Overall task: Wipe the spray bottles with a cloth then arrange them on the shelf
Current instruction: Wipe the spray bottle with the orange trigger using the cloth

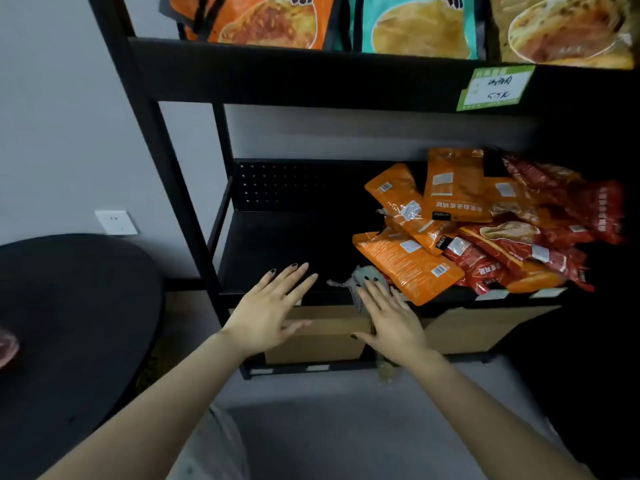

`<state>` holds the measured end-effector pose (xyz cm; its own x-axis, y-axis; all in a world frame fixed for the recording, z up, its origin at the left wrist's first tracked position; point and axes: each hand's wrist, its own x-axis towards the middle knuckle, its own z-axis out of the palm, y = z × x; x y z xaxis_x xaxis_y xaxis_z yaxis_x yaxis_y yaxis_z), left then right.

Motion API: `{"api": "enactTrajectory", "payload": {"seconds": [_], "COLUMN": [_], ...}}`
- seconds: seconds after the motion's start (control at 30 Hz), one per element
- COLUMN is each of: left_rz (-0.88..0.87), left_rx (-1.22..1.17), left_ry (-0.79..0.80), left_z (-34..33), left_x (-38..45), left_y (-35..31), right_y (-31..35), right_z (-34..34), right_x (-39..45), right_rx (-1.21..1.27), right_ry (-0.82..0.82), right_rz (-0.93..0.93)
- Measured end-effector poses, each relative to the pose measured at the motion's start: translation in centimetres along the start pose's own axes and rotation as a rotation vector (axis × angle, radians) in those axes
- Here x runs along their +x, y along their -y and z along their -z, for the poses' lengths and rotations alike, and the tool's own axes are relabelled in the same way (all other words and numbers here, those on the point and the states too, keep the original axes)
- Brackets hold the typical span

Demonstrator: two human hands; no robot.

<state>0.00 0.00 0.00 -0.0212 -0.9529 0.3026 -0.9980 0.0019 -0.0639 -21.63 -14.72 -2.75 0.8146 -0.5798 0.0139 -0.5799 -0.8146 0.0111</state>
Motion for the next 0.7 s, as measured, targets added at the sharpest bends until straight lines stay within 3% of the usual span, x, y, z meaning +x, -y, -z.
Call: {"api": "enactTrajectory", "payload": {"seconds": [0.17, 0.7], "left_rz": [0.019, 0.082], "left_rx": [-0.007, 0.010], "left_ry": [0.014, 0.069], "left_z": [-2.3, -1.6], "left_x": [0.7, -2.0], "left_y": [0.3, 3.3], "right_y": [-0.5, 1.3], "right_z": [-2.0, -1.3], "right_x": [2.9, 4.0], "right_rx": [-0.052, -0.031], "right_ry": [-0.195, -0.439], "right_rz": [-0.040, 0.136]}}
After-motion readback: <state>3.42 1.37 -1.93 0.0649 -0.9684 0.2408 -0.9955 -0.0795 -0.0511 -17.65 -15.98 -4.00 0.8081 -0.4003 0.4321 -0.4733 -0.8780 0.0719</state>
